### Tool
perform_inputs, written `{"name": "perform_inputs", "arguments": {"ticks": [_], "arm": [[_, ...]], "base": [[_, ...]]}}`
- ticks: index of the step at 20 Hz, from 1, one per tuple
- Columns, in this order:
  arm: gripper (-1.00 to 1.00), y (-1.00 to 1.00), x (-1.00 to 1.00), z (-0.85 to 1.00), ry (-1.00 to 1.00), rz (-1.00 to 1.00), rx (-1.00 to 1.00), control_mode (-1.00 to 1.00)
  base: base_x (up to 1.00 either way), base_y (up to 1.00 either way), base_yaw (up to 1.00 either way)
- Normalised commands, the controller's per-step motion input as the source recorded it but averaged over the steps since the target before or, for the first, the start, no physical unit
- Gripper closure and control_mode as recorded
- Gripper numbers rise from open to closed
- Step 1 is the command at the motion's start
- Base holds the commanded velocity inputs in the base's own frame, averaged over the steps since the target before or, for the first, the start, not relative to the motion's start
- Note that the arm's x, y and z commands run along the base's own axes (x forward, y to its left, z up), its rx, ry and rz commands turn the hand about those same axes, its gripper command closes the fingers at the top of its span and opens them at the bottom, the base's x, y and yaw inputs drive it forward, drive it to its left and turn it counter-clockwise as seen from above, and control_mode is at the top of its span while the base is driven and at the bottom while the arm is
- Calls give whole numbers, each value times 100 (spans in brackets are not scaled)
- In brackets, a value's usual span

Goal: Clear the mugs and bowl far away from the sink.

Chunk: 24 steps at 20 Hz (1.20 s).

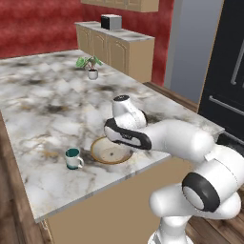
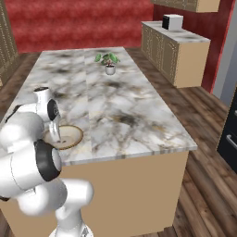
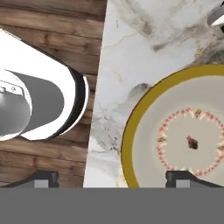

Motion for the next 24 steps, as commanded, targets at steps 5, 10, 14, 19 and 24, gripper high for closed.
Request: {"name": "perform_inputs", "arguments": {"ticks": [5, 10, 14, 19, 24], "arm": [[-100, -2, -85, 40, -19, 4, 3, -100], [-100, 0, -47, 15, -7, 1, 1, 100], [-100, 0, 0, 0, 0, 0, 0, 100], [-100, 0, 0, 0, 0, 0, 0, 100], [-100, 0, 0, 0, 0, 0, 0, 100]], "base": [[0, 0, 0], [-32, 0, 6], [-39, 0, 59], [-18, 0, 75], [0, 16, 71]]}}
